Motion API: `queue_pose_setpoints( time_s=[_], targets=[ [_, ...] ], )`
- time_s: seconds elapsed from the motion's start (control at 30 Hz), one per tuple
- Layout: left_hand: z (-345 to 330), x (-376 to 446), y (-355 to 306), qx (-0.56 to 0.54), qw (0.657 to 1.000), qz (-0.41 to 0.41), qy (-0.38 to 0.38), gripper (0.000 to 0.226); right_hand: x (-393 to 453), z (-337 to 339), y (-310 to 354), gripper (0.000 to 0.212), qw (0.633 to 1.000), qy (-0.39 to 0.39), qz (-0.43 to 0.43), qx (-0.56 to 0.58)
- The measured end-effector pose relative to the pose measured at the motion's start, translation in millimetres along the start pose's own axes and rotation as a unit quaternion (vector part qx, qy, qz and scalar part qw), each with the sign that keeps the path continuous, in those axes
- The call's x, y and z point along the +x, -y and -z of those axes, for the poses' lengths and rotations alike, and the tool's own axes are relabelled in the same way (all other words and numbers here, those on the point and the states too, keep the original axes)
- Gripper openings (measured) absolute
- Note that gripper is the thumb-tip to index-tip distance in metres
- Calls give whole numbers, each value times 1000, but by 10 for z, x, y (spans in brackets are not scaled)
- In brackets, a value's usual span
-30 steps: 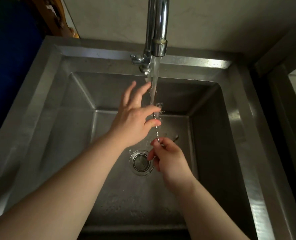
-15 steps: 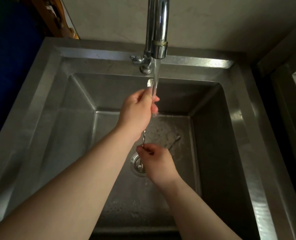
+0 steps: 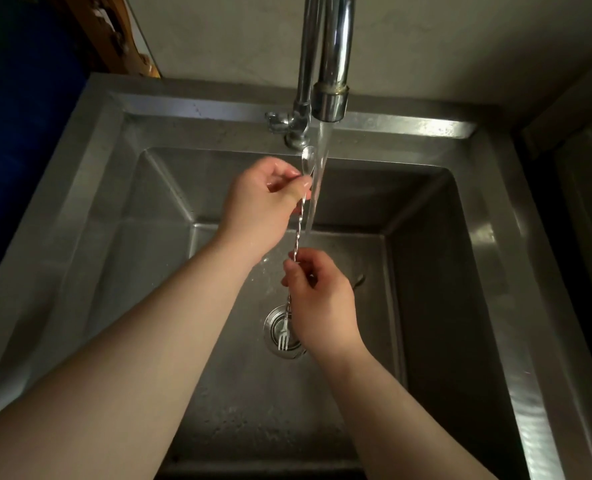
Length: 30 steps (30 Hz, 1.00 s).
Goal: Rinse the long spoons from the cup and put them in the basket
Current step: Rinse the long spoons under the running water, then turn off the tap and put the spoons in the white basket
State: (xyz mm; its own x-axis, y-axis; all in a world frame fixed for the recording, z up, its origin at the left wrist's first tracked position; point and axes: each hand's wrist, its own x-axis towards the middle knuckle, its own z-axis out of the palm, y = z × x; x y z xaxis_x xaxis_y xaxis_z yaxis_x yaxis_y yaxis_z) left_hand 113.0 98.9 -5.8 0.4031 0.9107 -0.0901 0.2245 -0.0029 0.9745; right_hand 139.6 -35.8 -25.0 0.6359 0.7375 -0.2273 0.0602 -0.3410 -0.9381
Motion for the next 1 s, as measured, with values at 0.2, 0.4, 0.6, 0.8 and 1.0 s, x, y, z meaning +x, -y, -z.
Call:
queue_pose_setpoints(
  time_s=[0.2,0.4,0.6,0.8,1.0],
  targets=[
    [-5,102,20,112,991,-51,-53,5,29,-46,60,24,1000,2,18,6],
    [114,268,-87,329,930,-166,-17,70,35,-12,-15,22,1000,-2,5,2],
    [140,525,-148,350,925,-149,-3,56,-58,61,-124,19,1000,2,-15,-2],
    [136,773,-86,271,940,-183,-99,24,-90,130,-464,11,997,22,-77,-3],
    [140,868,18,208,955,-188,-95,14,-5,89,-1419,23,965,-8,-231,-127]
  ],
)
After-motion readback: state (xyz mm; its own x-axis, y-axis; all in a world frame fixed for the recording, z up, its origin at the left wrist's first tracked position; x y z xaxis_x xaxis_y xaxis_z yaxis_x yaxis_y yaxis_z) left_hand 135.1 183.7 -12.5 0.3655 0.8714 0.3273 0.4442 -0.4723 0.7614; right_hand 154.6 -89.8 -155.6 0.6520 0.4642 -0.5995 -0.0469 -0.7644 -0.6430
